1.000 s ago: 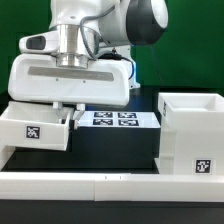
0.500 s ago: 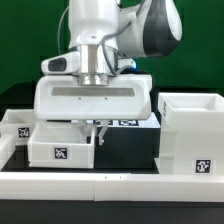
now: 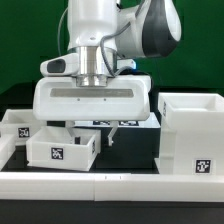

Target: Assemble drawer

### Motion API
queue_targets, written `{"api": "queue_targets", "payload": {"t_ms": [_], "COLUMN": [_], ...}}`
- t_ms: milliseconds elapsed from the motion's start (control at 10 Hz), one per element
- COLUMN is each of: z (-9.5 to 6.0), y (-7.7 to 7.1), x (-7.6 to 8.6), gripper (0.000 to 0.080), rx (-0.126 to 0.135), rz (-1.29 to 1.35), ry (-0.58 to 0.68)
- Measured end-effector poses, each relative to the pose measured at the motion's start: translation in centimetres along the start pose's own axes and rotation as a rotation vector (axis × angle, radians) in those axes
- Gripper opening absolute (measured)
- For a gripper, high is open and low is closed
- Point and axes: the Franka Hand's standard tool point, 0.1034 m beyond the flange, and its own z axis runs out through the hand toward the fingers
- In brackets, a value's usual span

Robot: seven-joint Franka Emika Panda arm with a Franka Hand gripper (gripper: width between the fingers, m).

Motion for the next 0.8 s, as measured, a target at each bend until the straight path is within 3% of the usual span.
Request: {"api": "queue_targets", "payload": {"t_ms": [100, 200, 300, 400, 600, 700, 800], "z": [-0.3, -0.5, -0.8, -0.7, 0.3, 1.2, 1.4], "y": [-0.1, -0.8, -1.5, -0.7, 0.1, 0.7, 1.3], "x": [0.2, 0.5, 1.5, 2.7, 2.5, 1.4, 1.0], "gripper": [0.0556, 0.0556, 0.0633, 0.0645, 0.0649, 0.0649, 0.0649], "rx": [0.006, 0.032, 0.045, -0.007, -0.063, -0.069, -0.057], "rz": [0.035, 0.083, 0.118, 0.110, 0.103, 0.081, 0.084], "ry": [-0.014, -0.053, -0.067, 0.026, 0.111, 0.107, 0.077]}}
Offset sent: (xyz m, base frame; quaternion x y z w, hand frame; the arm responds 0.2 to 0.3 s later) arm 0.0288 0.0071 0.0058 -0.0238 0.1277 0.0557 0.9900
